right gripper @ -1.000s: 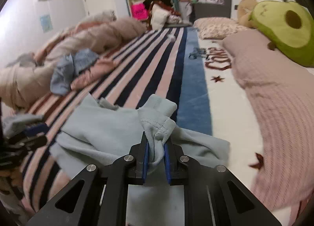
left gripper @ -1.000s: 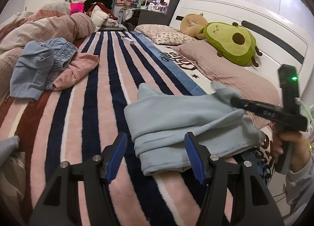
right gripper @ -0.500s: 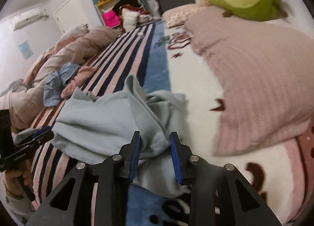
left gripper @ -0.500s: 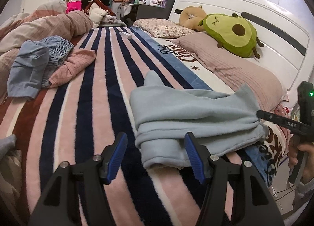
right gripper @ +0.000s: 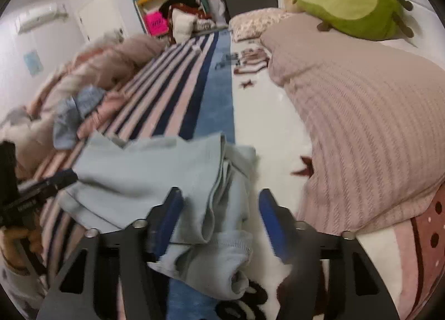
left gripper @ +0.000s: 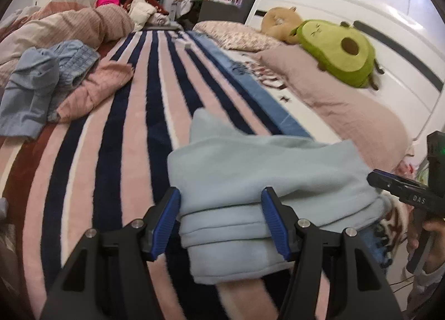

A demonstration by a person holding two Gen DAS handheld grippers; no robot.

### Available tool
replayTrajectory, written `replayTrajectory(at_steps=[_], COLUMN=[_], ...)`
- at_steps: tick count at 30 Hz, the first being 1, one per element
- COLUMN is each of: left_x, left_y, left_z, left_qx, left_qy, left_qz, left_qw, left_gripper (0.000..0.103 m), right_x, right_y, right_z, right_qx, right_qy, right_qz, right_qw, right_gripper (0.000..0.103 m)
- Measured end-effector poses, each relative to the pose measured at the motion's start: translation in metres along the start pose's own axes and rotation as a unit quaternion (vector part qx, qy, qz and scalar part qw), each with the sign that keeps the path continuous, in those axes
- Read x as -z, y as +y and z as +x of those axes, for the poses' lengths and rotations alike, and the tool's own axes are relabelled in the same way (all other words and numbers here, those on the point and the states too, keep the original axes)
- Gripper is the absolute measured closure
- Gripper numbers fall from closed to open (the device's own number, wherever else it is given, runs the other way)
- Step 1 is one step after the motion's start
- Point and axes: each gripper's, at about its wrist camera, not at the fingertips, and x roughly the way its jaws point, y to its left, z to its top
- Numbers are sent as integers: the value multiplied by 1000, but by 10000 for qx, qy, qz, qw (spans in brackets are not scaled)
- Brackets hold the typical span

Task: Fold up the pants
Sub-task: 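Grasp the folded sweatpants bundle with the left tool while the right tool grasps it too, then carry the folded sweatpants with both tools toward the bed corner by the duvet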

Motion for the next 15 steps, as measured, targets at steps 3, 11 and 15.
replayTrajectory(at_steps=[3, 11, 15], left_x=[5, 10, 13], left_y=[8, 15, 5], left_z=[9, 28, 20], left_qx=[34, 539, 570], left_qy=[167, 473, 404], left_qz=[-87, -478, -373], left_qw=[9998, 9963, 9969], left_gripper=[45, 51, 70], right_x=[7, 8, 8], right_y=[-8, -24, -14], right_z=[9, 28, 26], right_qx=[-58, -833, -983], right_qy=[180, 511, 456], right_qz=[139, 702, 611], right_qw=[9997, 9927, 9922], right_gripper=[41, 38, 71])
